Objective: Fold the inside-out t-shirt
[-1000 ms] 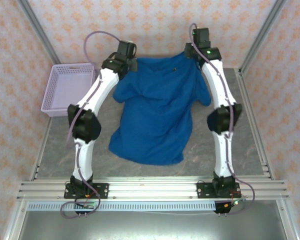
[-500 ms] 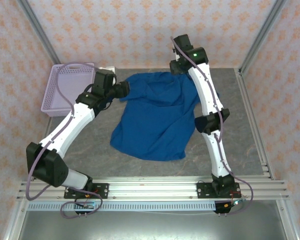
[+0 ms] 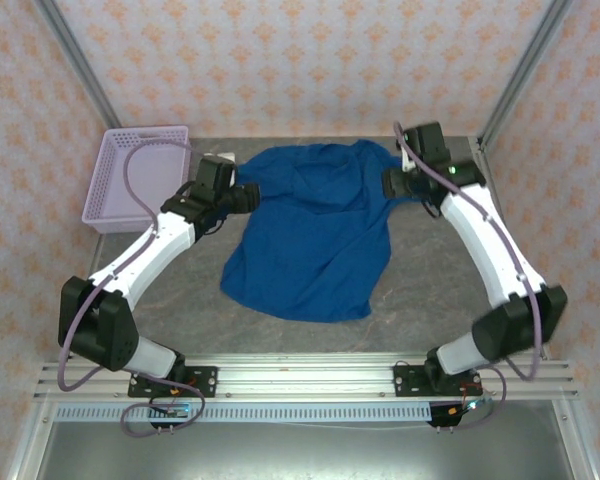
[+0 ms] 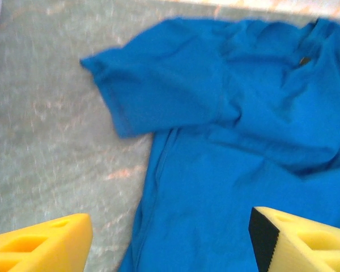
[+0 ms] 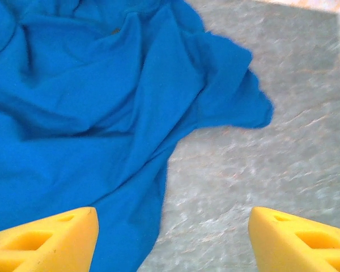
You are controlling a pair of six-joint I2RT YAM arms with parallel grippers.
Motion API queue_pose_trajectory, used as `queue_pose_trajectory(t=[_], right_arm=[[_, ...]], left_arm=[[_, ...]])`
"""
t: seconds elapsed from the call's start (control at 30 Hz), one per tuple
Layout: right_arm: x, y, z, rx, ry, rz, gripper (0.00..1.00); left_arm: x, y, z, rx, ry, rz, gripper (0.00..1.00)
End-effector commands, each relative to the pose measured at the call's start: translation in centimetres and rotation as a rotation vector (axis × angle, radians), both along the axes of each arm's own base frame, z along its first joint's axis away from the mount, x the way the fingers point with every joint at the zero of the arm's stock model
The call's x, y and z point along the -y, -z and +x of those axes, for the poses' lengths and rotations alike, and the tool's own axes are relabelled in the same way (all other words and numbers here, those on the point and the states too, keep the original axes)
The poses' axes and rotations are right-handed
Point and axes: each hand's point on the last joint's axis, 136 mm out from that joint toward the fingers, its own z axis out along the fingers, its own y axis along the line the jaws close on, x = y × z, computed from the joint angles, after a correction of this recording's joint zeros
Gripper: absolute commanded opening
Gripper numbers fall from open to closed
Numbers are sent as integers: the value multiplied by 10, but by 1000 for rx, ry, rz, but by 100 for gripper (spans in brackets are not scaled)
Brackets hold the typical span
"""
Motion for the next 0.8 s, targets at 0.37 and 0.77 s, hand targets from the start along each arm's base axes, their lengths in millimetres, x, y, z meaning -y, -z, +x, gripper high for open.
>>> queue_pose_trajectory(t=[0.37,0.77], right_arm=[[-71,213,-158,-464,127,357,59],[-63,229,-178,-529,107,316,41]], left_arm=[[-39,131,-123,-435,-124,65,74],[-23,154,-130,-488,-73,-11,57]])
